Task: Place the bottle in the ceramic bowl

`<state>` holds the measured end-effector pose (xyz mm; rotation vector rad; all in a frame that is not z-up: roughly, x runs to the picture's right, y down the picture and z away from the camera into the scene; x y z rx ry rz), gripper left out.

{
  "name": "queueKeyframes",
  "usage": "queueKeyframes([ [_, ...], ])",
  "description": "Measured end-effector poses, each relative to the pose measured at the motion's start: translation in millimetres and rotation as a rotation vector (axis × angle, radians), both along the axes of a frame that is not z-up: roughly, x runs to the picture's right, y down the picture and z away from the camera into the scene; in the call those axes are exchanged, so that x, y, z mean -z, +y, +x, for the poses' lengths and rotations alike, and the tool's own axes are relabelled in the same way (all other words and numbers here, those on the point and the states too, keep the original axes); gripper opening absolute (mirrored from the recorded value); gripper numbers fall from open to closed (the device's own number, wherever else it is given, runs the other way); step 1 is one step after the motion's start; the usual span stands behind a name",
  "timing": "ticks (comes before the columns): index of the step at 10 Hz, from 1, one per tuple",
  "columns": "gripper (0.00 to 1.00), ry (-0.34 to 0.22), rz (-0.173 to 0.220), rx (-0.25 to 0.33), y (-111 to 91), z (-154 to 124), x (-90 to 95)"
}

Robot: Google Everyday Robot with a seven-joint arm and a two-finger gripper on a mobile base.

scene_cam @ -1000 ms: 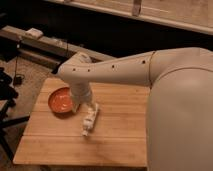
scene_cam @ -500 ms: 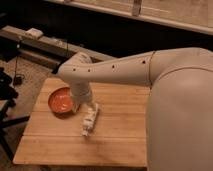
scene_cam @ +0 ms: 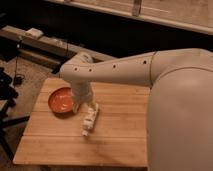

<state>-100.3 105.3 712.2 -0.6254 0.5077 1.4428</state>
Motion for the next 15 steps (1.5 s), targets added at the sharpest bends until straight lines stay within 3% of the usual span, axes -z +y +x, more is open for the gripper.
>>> queueKeyframes([
  [4,0.65,-0.027,-0.011,-0.008,18.5,5.1,-33.8],
  [5,0.65,-0.018,-0.013,0.007,25.5,8.8,-49.6],
  [11,0.65,-0.016,-0.041,0.069,42.5,11.5,-89.2],
  [15,0.65,-0.039,-0.087,0.033,47.2,19.9,-109.2],
])
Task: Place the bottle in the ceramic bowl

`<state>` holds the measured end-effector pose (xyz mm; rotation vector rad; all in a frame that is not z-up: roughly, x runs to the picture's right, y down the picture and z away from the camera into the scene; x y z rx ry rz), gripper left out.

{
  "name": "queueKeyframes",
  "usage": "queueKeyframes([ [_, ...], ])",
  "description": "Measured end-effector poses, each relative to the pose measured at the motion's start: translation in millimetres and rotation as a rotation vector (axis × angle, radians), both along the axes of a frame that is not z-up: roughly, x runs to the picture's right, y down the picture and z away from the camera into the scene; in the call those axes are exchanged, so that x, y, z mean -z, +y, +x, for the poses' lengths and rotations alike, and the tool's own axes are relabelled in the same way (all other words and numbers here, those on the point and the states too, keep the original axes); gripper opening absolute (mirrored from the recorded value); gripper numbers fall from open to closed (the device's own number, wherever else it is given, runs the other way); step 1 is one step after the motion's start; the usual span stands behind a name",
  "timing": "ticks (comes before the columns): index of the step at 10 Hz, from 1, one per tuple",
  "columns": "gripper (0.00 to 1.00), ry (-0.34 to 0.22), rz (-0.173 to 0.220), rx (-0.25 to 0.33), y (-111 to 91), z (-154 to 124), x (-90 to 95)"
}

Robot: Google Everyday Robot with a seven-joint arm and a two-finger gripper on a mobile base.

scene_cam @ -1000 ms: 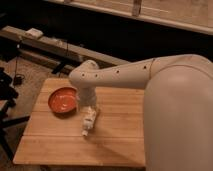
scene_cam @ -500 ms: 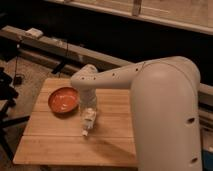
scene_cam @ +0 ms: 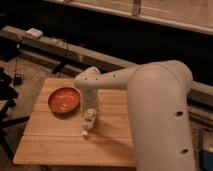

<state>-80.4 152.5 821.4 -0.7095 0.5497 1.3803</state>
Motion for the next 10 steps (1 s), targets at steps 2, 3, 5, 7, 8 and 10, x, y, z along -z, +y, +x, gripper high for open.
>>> queueKeyframes([
  [2,0.65,-0.008,-0.011,-0.007,0.3,-0.6,-5.8],
  [3,0.65,-0.009,-0.016,-0.009,0.5,-0.3,-8.7],
  [5,0.65,-0.008,-0.023,-0.015,0.2,1.9,-13.8],
  [7,0.65,-0.011,-0.03,-0.022,0.2,0.5,-18.9],
  [8,0.65,-0.011,-0.033,-0.025,-0.2,0.0,-22.4],
  [10,0.65,-0.013,-0.039,-0.024,0.7,-3.0,-29.0],
])
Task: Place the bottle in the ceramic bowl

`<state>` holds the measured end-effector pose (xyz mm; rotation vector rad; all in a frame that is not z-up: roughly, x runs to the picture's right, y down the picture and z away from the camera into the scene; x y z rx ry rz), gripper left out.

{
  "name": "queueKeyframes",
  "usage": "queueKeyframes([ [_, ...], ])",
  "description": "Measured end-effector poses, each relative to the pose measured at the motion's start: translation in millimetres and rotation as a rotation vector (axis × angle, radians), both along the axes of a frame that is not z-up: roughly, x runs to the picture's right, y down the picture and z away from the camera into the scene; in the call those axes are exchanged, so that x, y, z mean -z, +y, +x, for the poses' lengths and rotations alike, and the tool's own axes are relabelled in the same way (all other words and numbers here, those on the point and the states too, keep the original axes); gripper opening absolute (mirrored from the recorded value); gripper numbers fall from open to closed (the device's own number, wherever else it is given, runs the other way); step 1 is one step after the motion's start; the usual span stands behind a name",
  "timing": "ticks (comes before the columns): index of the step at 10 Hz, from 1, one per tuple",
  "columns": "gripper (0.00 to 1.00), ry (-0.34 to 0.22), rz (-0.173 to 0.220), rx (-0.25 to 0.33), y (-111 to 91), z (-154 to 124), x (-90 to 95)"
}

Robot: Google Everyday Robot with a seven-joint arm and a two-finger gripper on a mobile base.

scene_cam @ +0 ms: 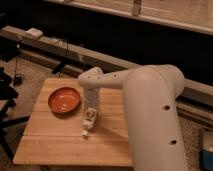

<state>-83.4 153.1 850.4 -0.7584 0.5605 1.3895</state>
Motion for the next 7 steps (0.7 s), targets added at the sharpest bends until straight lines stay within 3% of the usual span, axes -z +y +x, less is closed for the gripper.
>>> queueKeyframes([
  [3,0.64,-0.001,-0.002,0.016,2.9,-2.9,-10.9],
  [5,0.49,-0.006,-0.014,0.044,7.3,-6.9,-18.1],
  [7,0.27,0.0,-0.042,0.027,9.8,0.7,-20.5],
])
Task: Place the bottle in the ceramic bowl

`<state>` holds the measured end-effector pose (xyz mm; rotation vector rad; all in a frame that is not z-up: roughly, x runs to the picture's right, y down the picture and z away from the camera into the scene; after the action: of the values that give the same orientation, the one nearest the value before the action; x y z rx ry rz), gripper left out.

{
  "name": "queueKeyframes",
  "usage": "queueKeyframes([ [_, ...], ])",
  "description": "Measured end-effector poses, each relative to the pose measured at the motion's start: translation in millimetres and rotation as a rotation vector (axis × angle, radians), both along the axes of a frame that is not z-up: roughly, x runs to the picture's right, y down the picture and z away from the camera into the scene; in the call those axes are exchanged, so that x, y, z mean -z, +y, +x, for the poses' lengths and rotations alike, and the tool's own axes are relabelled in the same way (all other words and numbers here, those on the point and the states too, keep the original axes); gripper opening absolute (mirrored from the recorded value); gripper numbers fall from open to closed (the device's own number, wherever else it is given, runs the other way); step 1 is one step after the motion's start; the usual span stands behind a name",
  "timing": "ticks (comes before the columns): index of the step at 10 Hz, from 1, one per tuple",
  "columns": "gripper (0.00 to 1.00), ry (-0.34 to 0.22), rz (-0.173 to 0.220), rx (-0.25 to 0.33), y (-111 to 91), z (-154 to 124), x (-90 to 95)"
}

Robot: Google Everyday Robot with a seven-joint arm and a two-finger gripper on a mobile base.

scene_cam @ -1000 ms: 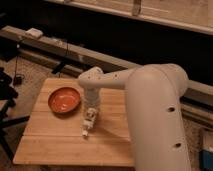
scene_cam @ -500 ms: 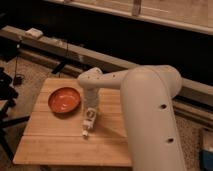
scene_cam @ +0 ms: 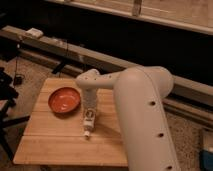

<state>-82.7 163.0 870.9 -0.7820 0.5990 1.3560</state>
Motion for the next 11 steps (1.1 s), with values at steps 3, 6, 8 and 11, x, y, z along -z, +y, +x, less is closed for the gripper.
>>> queueKeyframes([
  [3,0.01,0.034,-0.017,-0.065,-33.7,27.4,6.6],
  [6,0.0,-0.011,-0.028,0.0,-73.5,17.5,9.6],
  [8,0.0,-0.069,-0.039,0.096,-95.7,-11.1,2.0],
  [11,0.0,-0.174,-0.048,0.245,-126.4,-66.5,-7.2],
])
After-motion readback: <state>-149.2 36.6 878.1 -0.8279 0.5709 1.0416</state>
